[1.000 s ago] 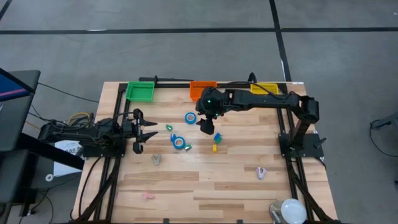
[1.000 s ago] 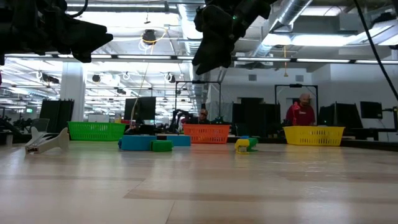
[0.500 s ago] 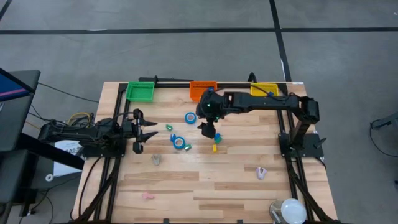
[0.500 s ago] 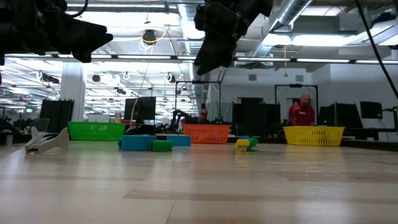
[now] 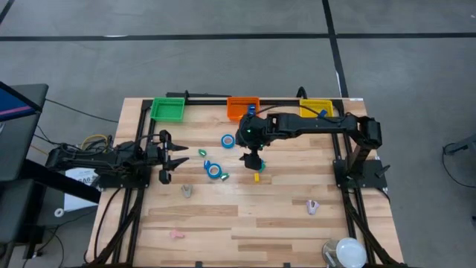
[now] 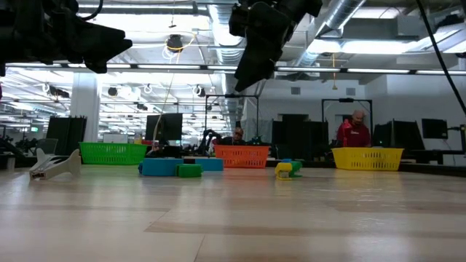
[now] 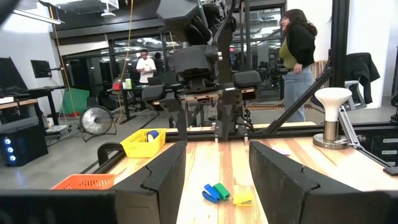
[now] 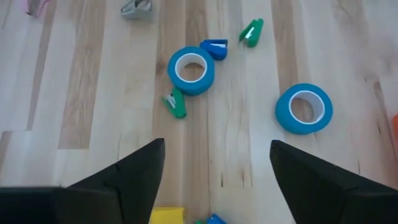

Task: Pick and place Stapler, Stapler remover, tape
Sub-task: Put the green stapler into the orange bin

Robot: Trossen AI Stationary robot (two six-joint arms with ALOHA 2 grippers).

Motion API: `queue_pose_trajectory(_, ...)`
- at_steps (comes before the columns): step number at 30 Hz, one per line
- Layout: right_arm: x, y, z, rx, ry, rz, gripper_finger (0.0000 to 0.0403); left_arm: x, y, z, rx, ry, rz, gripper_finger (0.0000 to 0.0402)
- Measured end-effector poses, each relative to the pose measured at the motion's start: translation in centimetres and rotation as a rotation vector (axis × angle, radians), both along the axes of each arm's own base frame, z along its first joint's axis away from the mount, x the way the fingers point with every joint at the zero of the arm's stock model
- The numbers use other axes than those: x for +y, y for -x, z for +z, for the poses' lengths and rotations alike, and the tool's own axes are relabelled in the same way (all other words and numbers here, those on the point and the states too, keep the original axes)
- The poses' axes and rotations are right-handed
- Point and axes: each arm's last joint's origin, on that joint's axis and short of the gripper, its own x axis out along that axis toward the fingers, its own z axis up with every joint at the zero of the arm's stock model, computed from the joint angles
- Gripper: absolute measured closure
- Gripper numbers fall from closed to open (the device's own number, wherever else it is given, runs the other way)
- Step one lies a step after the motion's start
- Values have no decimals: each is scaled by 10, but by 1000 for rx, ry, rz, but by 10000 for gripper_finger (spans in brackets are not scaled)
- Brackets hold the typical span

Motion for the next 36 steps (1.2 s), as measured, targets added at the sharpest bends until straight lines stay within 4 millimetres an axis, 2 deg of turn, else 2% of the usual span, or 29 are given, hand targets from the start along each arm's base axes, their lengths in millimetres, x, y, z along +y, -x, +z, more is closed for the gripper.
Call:
queue_pose_trajectory(6,7,-1,0,-2,17,42,92,0,0,0,0,0,0,234)
queue_pose_trajectory(19,27,-1,-1,9,32,120,90,0,0,0,0,0,0,234)
queue_pose_trajectory(27,53,5,-4,79,27,189,90,0,0,0,0,0,0,234)
queue_pose_trajectory(32,59,11,-7,143,35,224,90,0,0,0,0,0,0,234)
queue_pose_trajectory(36,59,22,0,149,69,285,90,0,0,0,0,0,-1,234)
